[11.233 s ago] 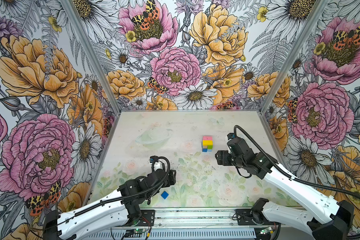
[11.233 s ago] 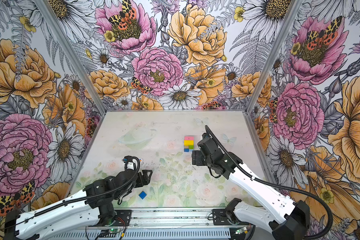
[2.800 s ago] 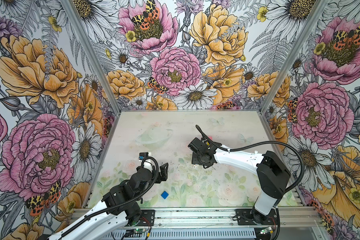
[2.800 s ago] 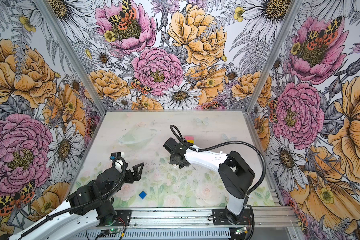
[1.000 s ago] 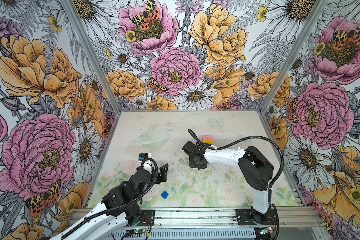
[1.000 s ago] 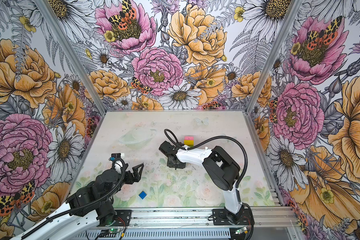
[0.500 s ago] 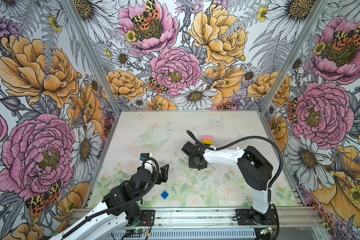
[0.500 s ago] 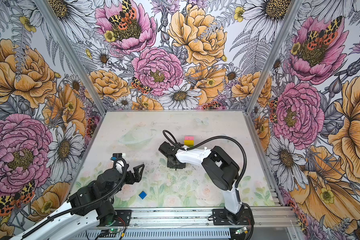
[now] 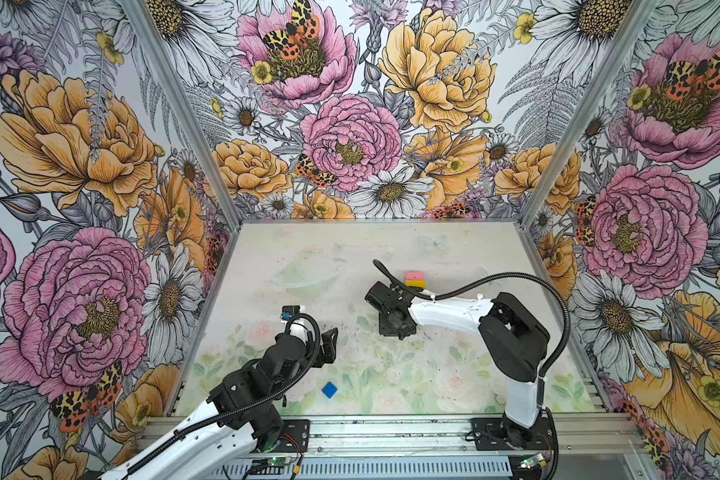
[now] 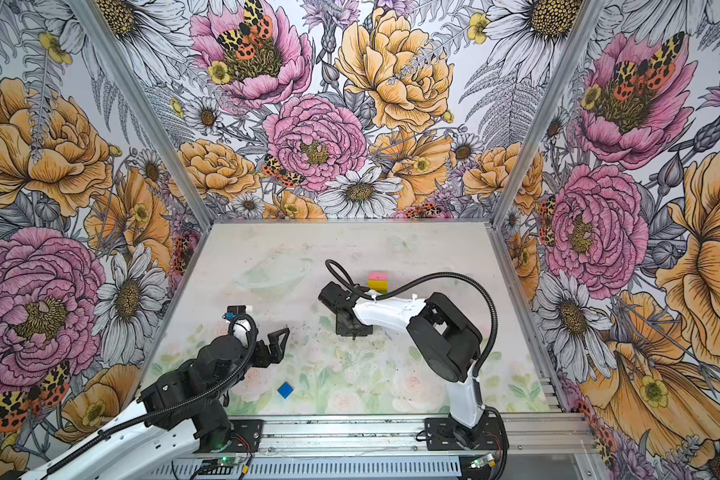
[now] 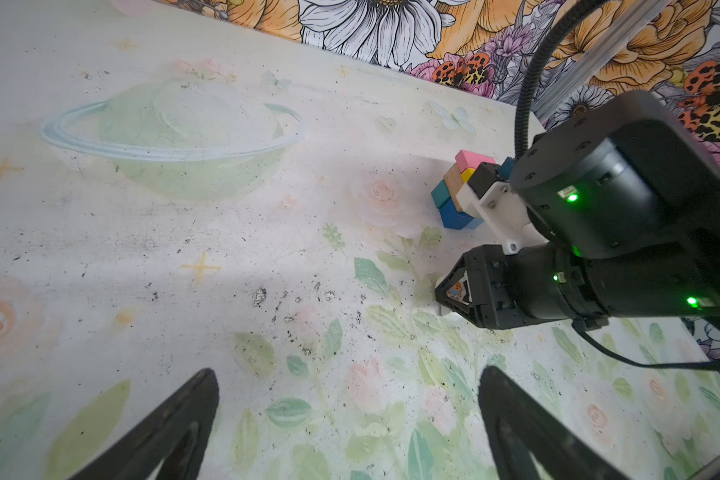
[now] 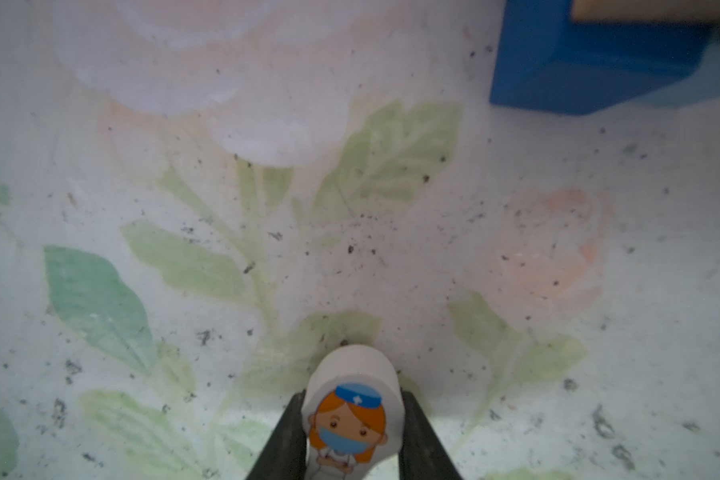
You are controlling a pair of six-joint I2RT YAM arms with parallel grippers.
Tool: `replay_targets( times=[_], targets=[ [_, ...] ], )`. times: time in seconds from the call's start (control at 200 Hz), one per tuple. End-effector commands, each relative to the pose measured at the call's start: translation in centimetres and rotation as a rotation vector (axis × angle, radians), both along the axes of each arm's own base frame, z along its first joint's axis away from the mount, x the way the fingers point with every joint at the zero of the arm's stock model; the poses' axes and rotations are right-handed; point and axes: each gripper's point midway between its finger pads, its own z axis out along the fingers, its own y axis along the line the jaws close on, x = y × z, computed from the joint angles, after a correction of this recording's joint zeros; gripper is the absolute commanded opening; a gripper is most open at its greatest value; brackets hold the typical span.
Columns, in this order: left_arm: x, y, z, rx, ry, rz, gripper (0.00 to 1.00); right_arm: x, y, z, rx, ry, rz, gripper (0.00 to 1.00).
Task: Build the wood block tower
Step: 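Lift the nurse token with the right gripper and carry it over the tower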
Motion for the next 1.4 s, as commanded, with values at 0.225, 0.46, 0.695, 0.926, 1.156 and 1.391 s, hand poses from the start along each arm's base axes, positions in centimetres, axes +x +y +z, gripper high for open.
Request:
replay_targets(
  times=[0.225, 0.46, 0.695, 0.926, 1.156, 1.391],
  targets=[
    [0.3, -0.6, 2.0, -0.053, -0.010, -0.003, 0.99, 0.5, -1.7, 2.5, -0.004, -0.065, 0.021, 0.29],
    [0.4, -0.7, 2.3, -0.055, -0.008, -0.002, 0.99, 0.8, -2.5, 3.5, -0.004, -0.087, 0.034, 0.29],
    [0.6, -0.9, 2.7, -0.055, -0.008, 0.002, 0.99, 0.8, -3.3, 4.3, 0.003, -0.103, 0.042, 0.29],
    [0.9, -1.2, 2.9, -0.054, -0.008, 0.001, 0.99, 2.1, -5.6, 6.0, 0.012, -0.134, 0.003, 0.29],
    [1.3, -1.7, 3.4, -0.054, -0.014, 0.001, 0.99, 3.3, -7.3, 8.7, 0.015, -0.176, -0.006, 0.29],
    [1.7, -2.0, 3.7, -0.048, -0.019, 0.003, 0.99, 5.2, -8.2, 11.2, 0.018, -0.218, 0.007, 0.29]
  ],
)
